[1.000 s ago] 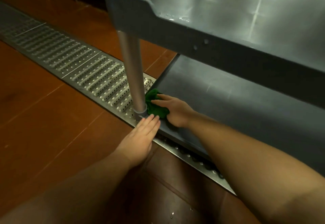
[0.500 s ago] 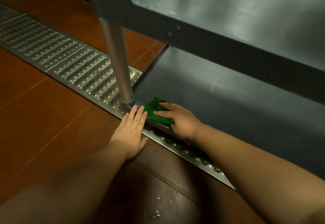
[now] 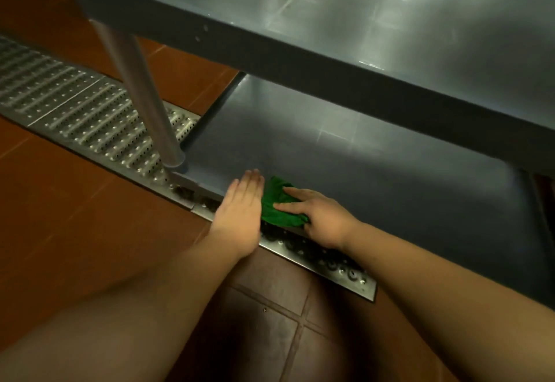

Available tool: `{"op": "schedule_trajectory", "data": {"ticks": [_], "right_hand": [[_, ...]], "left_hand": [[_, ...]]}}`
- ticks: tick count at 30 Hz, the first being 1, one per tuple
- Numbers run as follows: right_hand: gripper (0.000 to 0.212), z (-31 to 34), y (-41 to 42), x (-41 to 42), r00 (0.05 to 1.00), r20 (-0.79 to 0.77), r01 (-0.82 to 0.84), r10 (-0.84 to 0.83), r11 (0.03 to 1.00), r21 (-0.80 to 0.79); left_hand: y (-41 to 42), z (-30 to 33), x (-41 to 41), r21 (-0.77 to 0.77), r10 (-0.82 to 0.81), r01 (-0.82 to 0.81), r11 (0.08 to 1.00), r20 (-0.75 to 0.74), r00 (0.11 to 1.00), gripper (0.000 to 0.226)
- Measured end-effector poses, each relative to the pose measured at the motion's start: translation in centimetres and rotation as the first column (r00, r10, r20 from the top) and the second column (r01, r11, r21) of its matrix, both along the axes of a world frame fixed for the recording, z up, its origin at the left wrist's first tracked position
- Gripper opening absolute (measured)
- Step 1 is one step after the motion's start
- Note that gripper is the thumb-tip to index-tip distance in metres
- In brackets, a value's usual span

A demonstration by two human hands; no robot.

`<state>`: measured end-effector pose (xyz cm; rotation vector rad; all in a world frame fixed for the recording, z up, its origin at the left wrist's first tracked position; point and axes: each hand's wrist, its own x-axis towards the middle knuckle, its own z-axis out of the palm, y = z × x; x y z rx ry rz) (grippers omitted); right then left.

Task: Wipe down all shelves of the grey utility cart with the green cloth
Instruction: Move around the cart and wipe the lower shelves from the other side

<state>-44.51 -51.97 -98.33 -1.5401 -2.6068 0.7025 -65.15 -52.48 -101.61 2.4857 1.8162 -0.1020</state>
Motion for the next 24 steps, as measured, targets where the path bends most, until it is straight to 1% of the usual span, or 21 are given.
{"op": "schedule_trajectory", "data": {"ticks": [1, 3, 6, 9, 10, 11, 12, 13, 14, 15, 17, 19, 21, 24], "right_hand": [[0.068, 0.1, -0.1, 0.2, 1.0, -0.002, -0.002, 0.002, 1.0, 0.002], [0.068, 0.2, -0.8, 1.3, 1.0, -0.004, 0.012, -0.012, 1.0, -0.009], [0.062, 0.2, -2.9, 5.1, 0.998, 0.007, 0.057, -0.056, 0.998, -0.024], [0.064, 0.4, -5.2, 9.6, 0.993, 0.033, 0.118, -0.117, 0.992, -0.051], [0.064, 0.5, -5.9, 10.9, 0.989, 0.041, 0.142, -0.139, 0.988, -0.062], [0.063, 0.6, -6.5, 11.9, 0.987, 0.045, 0.16, -0.157, 0.985, -0.065], [0.063, 0.6, -7.1, 12.8, 0.984, 0.044, 0.173, -0.17, 0.983, -0.063], [0.063, 0.7, -7.7, 13.3, 0.983, 0.038, 0.182, -0.18, 0.982, -0.058], [0.063, 0.8, -8.1, 13.7, 0.981, 0.029, 0.191, -0.19, 0.98, -0.052], [0.061, 0.9, -8.5, 14.1, 0.98, 0.024, 0.201, -0.2, 0.979, -0.045], [0.058, 1.3, -9.5, 15.3, 0.97, 0.034, 0.241, -0.24, 0.969, -0.047], [0.059, 1.6, -10.7, 17.4, 0.955, 0.069, 0.293, -0.289, 0.954, -0.057], [0.061, 2.0, -12.3, 19.7, 0.932, 0.093, 0.356, -0.35, 0.932, -0.066], [0.053, 2.5, -15.1, 22.8, 0.879, 0.124, 0.465, -0.46, 0.886, -0.008]], "left_hand": [[0.2, 0.3, 0.7, -0.056, 0.02, -0.019, 0.998, 0.022, 1.0, 0.098], [0.5, 0.4, 0.9, -0.11, 0.054, -0.053, 0.992, 0.009, 0.998, 0.1], [0.7, 0.2, 0.4, -0.135, 0.025, -0.031, 0.99, -0.045, 0.999, 0.098], [0.4, 0.8, 1.7, -0.161, 0.104, -0.119, 0.98, -0.1, 0.989, 0.096], [0.1, 1.0, 2.6, -0.155, 0.105, -0.121, 0.981, -0.105, 0.989, 0.099], [-0.3, 1.2, 4.0, -0.135, 0.049, -0.06, 0.989, -0.088, 0.995, 0.102], [-0.8, 1.2, 5.7, -0.115, -0.059, 0.052, 0.992, -0.05, 0.997, 0.103], [-1.4, 1.2, 7.8, -0.105, -0.179, 0.177, 0.979, -0.008, 0.984, 0.103], [-2.2, 1.2, 9.9, -0.113, -0.265, 0.267, 0.957, 0.031, 0.964, 0.103], [-3.0, 1.2, 11.9, -0.133, -0.298, 0.302, 0.944, 0.052, 0.953, 0.102], [-4.2, 1.0, 14.9, -0.161, -0.273, 0.277, 0.947, 0.052, 0.961, 0.102], [-4.8, 0.7, 16.4, -0.162, -0.26, 0.264, 0.951, 0.044, 0.965, 0.101], [-5.1, 0.9, 17.5, -0.171, -0.31, 0.315, 0.934, 0.057, 0.949, 0.101], [-5.3, 1.8, 20.0, -0.209, -0.376, 0.39, 0.897, 0.106, 0.92, 0.101]]}}
